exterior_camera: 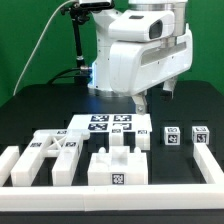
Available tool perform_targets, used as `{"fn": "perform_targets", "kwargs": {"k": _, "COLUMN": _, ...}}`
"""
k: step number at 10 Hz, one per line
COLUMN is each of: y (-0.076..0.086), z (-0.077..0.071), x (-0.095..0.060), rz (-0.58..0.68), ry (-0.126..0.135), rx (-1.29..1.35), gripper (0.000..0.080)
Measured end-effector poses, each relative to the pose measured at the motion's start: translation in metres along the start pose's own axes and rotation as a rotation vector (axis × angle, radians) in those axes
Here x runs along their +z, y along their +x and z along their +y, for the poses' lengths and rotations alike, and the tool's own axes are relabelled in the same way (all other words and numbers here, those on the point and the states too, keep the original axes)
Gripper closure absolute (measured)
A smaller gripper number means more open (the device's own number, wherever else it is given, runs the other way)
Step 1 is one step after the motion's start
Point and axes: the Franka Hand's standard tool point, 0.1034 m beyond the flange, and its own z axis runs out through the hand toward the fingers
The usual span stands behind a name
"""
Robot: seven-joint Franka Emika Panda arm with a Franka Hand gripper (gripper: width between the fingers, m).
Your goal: Assemble chair
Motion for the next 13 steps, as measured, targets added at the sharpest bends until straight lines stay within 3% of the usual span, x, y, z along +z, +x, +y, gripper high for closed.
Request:
{"fn": "perform_targets", "kwargs": {"k": 6, "y": -0.001, "z": 0.001, "x": 0.0, "rz": 0.0, "ry": 0.0, "rx": 0.025, "gripper": 0.015}}
{"fn": "perform_targets", "kwargs": {"k": 11, "y": -0.041, "z": 0.06, "x": 0.019, "rz": 0.02, "ry": 0.024, "rx": 0.449, "gripper": 0.015}}
{"fn": "perform_targets", "kwargs": {"k": 13, "y": -0.036, "z": 0.055, "x": 0.019, "rz": 0.019, "ry": 0.028, "rx": 0.578, "gripper": 0.015}}
